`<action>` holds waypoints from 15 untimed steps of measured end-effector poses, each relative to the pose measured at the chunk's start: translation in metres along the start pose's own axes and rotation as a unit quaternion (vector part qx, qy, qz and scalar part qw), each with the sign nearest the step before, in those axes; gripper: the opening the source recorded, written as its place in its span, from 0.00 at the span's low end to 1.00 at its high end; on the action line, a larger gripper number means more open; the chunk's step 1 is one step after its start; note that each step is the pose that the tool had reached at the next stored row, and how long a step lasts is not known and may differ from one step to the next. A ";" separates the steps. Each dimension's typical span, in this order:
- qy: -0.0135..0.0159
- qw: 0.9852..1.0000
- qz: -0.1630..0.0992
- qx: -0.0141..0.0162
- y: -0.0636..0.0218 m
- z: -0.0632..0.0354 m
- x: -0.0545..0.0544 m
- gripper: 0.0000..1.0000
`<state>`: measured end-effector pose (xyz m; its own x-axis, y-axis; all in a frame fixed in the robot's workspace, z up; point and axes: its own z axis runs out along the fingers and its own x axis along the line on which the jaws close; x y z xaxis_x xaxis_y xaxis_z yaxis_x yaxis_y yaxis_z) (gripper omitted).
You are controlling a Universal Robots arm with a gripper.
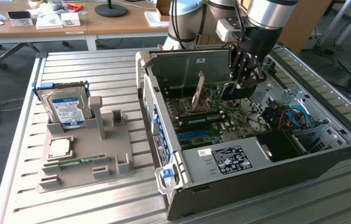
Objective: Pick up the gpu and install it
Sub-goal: 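Insert the gpu into the slot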
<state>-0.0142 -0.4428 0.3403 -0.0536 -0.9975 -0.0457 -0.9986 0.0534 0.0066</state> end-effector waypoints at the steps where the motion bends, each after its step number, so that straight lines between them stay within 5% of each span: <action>1: 0.000 1.000 0.000 0.000 0.0001 0.0000 0.000 0.27; 15: 0.000 1.000 0.000 0.000 0.0042 0.0001 0.000 0.27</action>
<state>-0.0183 -0.4428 0.3402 -0.0537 -0.9975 -0.0457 -0.9986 0.0534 0.0066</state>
